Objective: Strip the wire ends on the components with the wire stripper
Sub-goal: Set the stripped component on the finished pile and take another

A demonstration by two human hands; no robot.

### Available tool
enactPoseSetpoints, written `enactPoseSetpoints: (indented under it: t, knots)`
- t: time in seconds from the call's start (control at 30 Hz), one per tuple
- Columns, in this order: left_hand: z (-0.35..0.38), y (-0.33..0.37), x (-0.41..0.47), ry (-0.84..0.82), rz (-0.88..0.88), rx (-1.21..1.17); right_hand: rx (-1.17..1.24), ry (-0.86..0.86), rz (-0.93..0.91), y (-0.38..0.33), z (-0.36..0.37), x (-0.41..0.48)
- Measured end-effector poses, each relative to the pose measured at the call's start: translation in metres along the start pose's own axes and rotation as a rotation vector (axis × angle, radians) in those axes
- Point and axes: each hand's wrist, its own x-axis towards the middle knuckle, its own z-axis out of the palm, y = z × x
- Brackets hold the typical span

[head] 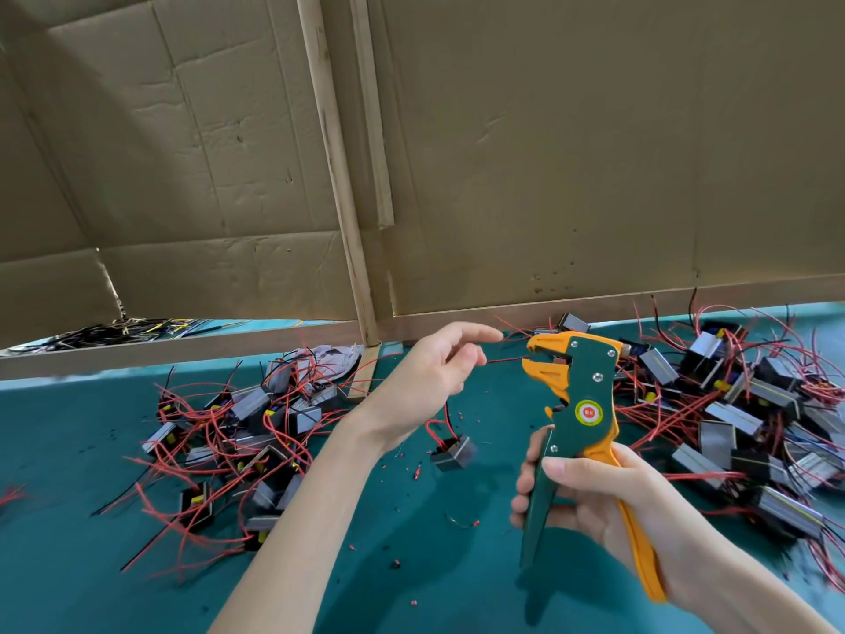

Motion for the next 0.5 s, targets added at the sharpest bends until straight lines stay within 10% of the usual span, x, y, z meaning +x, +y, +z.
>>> enactPoseSetpoints:
  t: [0.5]
  knots:
    - [0.015,-0.048,0.003,0.041,-0.169,-0.212,0.062,0.061,-0.048,0.0,-0.014,0.008]
